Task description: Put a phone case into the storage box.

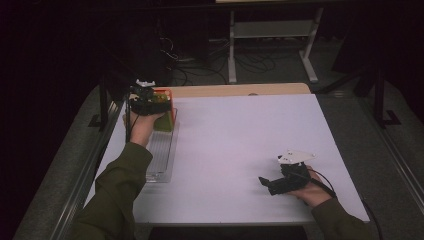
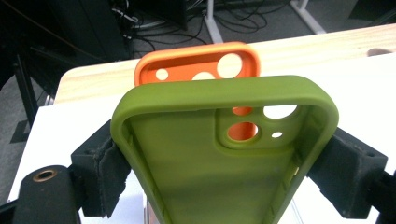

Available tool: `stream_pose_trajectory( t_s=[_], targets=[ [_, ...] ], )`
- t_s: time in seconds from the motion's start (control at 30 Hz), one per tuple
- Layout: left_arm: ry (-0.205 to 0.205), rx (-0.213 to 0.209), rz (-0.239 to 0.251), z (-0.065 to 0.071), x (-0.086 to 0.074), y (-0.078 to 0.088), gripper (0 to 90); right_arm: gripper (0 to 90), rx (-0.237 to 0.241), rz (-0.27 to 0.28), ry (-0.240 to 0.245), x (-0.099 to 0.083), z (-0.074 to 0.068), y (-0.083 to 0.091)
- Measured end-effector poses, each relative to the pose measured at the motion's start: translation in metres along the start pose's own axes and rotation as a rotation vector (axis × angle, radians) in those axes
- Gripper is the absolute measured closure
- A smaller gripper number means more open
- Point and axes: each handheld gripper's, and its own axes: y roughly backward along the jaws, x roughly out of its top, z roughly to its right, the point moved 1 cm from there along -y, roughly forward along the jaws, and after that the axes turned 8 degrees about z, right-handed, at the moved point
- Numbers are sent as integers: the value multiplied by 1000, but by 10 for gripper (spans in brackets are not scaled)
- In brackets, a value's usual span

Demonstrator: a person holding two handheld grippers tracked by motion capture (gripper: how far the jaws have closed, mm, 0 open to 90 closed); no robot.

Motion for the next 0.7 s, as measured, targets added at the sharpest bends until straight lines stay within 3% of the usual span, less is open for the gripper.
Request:
stream_pose_trajectory(
  t_s=[0.2, 0.6, 0.7],
  targets=[
    [8, 18, -31, -1, -5, -11, 144, 0, -2, 2, 10, 0, 0, 0],
    [6, 41, 8, 0, -7, -22, 99, 0, 0, 1, 7, 0, -1, 0],
    [29, 31, 15, 0, -8, -24, 56, 0, 1, 1, 7, 0, -1, 0]
  ],
)
